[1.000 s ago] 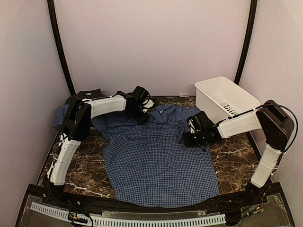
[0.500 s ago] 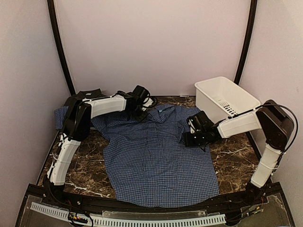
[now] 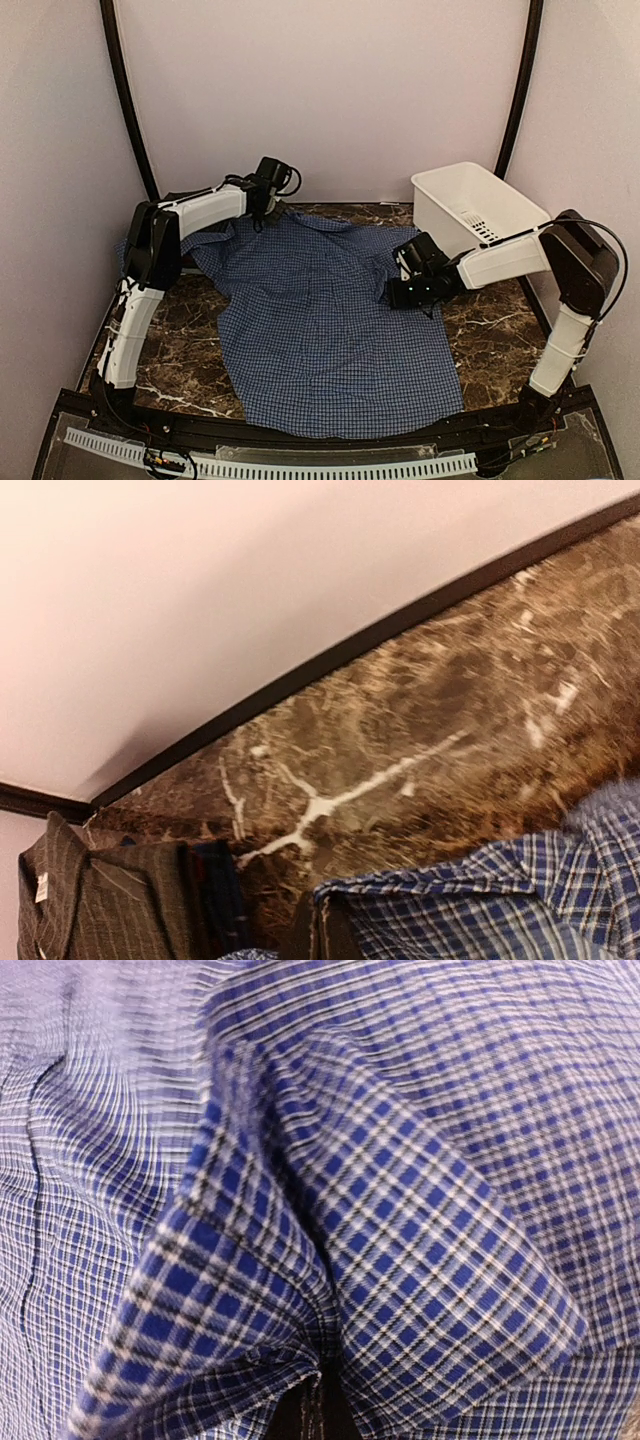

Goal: Fold and stack the long sleeve shirts
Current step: Flatten out the crumpled shirt at the center of the board, then pass from the right arm to the left

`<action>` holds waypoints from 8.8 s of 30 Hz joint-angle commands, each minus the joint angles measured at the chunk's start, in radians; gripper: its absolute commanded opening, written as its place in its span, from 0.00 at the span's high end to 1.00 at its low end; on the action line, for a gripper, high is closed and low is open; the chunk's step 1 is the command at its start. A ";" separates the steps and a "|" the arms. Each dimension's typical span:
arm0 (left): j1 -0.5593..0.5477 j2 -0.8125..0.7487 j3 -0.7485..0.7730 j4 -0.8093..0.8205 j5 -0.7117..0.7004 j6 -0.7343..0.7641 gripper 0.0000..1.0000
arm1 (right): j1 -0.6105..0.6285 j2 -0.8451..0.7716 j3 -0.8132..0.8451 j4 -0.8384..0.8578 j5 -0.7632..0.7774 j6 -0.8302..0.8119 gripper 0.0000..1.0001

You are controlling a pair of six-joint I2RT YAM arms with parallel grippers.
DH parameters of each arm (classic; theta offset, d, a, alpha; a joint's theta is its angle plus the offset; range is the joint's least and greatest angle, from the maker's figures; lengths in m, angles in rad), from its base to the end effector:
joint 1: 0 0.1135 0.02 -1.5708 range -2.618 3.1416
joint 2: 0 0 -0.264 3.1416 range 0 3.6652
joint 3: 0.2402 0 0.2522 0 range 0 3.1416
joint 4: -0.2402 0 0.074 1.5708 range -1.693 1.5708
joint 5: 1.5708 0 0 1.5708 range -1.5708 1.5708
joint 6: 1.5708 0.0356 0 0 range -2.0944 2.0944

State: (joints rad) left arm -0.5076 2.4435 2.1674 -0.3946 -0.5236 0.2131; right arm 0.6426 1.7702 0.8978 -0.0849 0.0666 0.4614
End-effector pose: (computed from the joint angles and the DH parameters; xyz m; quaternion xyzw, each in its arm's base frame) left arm 0.4949 -0.2549 0.2090 0.2013 0.8536 0.1689 0.4498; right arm 0.2726 0.2011 0.1337 -0.0762 0.9498 0.1312 0.2736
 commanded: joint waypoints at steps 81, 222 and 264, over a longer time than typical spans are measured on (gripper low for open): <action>-0.297 -1.112 -1.477 -0.114 0.712 -1.115 0.52 | 0.007 0.093 0.298 -0.193 0.047 -0.085 1.00; -0.423 -1.161 -1.417 -0.753 0.715 -1.108 0.98 | 0.015 0.103 0.207 -0.156 0.040 -0.147 1.00; -0.155 -0.479 -0.673 0.521 1.005 -1.027 0.11 | 0.052 -0.079 0.365 -0.147 -0.305 -0.080 1.00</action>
State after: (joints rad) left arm -0.6590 1.9347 1.4731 -0.0181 0.3828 -0.7273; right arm 0.6735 1.6886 1.2282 -0.2840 -0.2089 0.3534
